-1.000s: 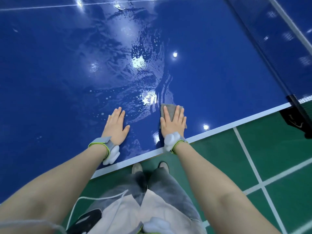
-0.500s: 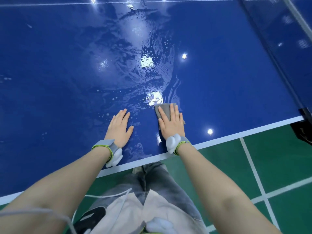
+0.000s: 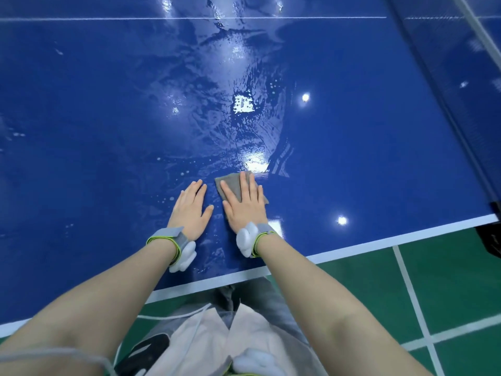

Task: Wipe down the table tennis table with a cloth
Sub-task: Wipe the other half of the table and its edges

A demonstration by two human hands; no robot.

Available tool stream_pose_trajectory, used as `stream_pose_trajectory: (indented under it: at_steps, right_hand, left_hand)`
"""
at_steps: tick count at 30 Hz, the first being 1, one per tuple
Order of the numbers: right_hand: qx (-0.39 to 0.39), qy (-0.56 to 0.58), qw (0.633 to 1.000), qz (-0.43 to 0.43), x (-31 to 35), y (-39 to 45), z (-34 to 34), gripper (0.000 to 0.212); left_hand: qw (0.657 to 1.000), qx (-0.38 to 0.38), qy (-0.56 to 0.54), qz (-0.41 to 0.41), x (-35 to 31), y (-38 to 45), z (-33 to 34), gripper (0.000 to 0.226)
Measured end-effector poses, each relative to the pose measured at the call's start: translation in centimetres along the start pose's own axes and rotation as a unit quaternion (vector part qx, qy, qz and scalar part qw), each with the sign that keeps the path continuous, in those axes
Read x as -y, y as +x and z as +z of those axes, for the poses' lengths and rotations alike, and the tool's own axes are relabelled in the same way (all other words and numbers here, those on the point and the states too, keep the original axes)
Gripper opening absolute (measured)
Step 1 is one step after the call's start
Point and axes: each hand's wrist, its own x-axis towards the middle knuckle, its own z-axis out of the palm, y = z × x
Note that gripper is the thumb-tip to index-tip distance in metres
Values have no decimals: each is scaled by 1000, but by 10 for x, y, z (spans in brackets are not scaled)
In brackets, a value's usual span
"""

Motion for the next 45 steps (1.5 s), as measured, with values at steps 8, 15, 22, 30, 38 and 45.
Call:
stream_pose_trajectory:
  at_steps: [8, 15, 22, 30, 38, 45]
  right_hand:
    - [-35, 42, 992, 111, -75, 30, -24, 49]
    - [-29, 44, 985, 166, -46, 50, -27, 52]
    - [-15, -12, 999, -28, -54, 67, -33, 50]
    - [-55, 29, 978, 201, -99, 103, -50, 51]
    - [-50, 10, 997, 49, -54, 128, -51, 49]
    - [-79, 12, 985, 153, -107, 162, -69, 49]
  left_hand:
    - [1000, 18, 8, -6, -1, 18, -4, 59]
    - [996, 42, 72, -31, -8, 37, -2, 63]
    - [992, 65, 110, 2, -2, 67, -13, 62]
    - [994, 43, 104, -13, -7, 89, -15, 60]
    - [993, -12, 120, -3, -11, 115, -10, 73]
    - [991, -53, 118, 12, -9, 128, -10, 72]
